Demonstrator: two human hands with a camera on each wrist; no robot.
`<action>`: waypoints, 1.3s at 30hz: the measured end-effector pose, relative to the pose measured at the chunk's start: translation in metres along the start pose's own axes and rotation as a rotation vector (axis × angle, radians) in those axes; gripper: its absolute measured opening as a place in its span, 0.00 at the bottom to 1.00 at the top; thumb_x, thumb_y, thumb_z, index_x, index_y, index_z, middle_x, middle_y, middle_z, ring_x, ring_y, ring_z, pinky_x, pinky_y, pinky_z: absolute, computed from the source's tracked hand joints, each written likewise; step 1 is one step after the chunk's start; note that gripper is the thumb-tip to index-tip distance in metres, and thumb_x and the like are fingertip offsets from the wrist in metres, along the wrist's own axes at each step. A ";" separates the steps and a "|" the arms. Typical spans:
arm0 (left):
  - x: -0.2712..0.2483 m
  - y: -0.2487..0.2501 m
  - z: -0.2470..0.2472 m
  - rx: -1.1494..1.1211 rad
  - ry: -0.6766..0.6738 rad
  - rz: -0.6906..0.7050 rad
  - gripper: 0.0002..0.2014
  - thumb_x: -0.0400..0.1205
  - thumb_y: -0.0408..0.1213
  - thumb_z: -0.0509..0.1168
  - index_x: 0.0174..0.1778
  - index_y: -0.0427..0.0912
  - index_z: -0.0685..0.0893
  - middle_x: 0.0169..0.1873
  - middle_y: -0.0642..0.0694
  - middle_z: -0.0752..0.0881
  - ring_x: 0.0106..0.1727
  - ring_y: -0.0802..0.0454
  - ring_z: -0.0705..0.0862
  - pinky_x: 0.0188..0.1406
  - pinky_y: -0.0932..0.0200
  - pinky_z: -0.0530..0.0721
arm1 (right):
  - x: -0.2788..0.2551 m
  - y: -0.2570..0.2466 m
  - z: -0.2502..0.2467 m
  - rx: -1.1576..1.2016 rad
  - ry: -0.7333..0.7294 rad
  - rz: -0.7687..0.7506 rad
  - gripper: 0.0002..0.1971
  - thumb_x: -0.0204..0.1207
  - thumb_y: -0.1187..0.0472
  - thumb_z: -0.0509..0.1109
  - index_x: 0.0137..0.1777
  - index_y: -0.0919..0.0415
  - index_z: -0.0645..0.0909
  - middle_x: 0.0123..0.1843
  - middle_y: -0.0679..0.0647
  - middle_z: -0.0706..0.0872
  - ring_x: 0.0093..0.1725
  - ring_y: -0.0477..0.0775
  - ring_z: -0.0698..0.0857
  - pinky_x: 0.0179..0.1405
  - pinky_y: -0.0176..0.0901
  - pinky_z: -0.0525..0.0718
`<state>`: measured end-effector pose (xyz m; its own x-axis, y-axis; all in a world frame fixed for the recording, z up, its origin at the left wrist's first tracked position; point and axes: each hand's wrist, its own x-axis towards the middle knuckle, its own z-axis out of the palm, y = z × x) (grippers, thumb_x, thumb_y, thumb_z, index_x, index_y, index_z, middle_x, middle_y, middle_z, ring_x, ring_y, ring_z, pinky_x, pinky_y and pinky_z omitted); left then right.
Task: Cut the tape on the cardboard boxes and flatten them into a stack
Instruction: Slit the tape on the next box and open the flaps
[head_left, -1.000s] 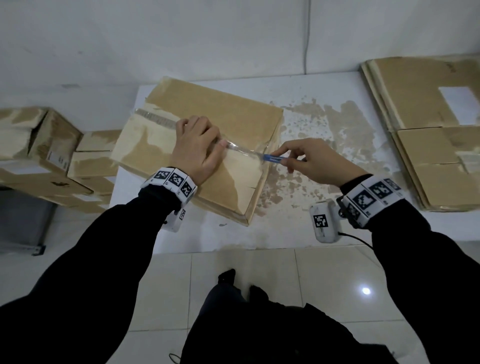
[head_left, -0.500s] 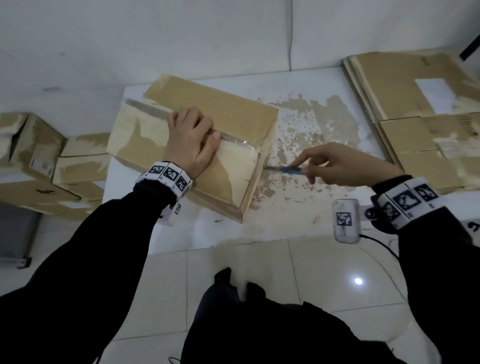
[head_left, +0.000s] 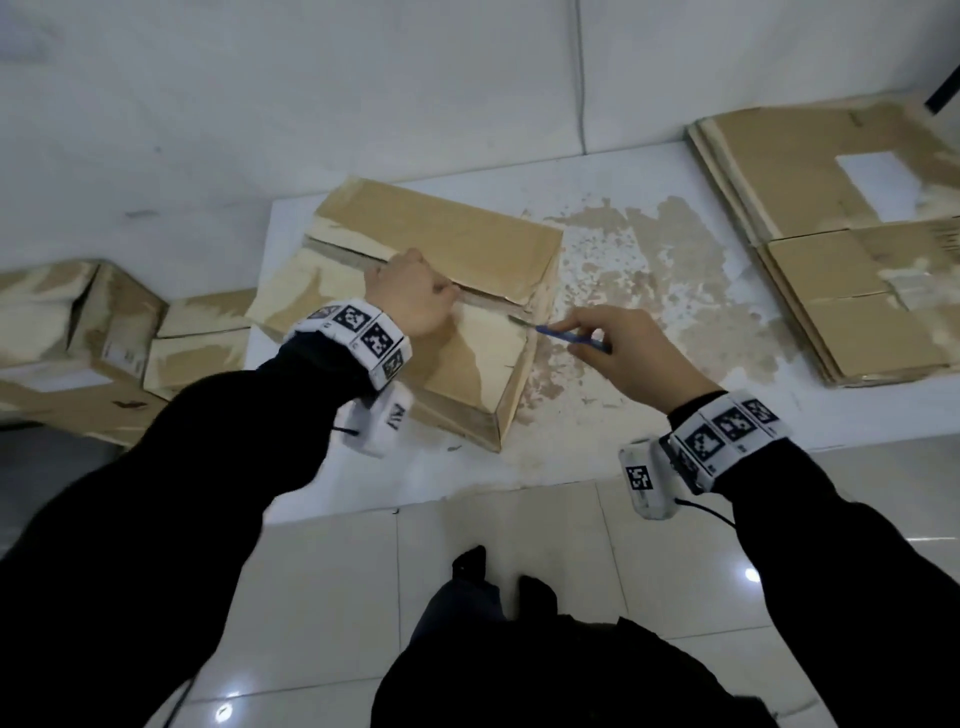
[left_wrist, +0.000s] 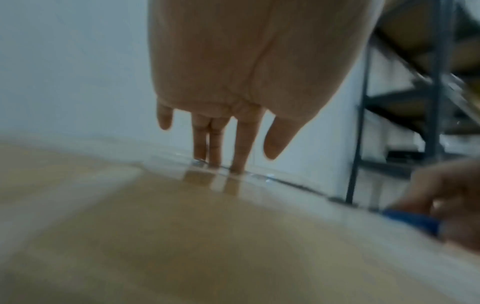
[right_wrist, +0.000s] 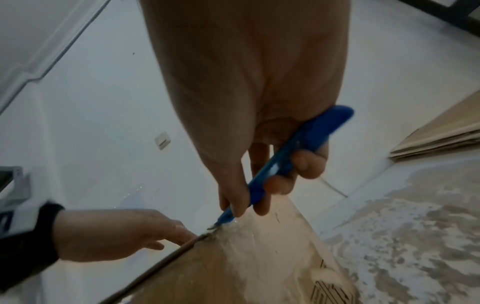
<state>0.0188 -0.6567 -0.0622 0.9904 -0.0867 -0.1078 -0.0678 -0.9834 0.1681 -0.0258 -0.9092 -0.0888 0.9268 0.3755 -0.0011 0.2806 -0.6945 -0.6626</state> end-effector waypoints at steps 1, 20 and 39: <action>-0.001 0.003 0.001 -0.135 -0.038 -0.082 0.18 0.83 0.50 0.57 0.59 0.47 0.87 0.58 0.41 0.78 0.66 0.41 0.75 0.73 0.44 0.65 | -0.001 0.001 0.002 -0.019 0.014 -0.024 0.10 0.79 0.63 0.69 0.58 0.53 0.84 0.44 0.49 0.82 0.37 0.47 0.78 0.39 0.37 0.74; 0.006 0.035 0.003 -0.876 0.133 -0.583 0.12 0.80 0.46 0.69 0.37 0.42 0.82 0.38 0.47 0.83 0.49 0.43 0.83 0.49 0.59 0.75 | 0.025 0.025 -0.012 -0.182 0.352 0.143 0.13 0.80 0.68 0.63 0.61 0.62 0.82 0.43 0.61 0.85 0.40 0.62 0.82 0.36 0.46 0.76; -0.106 -0.036 -0.089 -0.117 -0.296 0.113 0.08 0.79 0.42 0.63 0.52 0.54 0.84 0.43 0.53 0.84 0.35 0.64 0.79 0.40 0.63 0.77 | 0.019 -0.017 0.063 0.003 0.253 -0.336 0.19 0.81 0.53 0.57 0.48 0.66 0.86 0.50 0.57 0.85 0.54 0.56 0.79 0.57 0.39 0.69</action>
<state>-0.0734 -0.5982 0.0306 0.8982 -0.2537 -0.3590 -0.1441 -0.9414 0.3049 -0.0291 -0.8515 -0.1244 0.8163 0.4177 0.3991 0.5771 -0.5572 -0.5971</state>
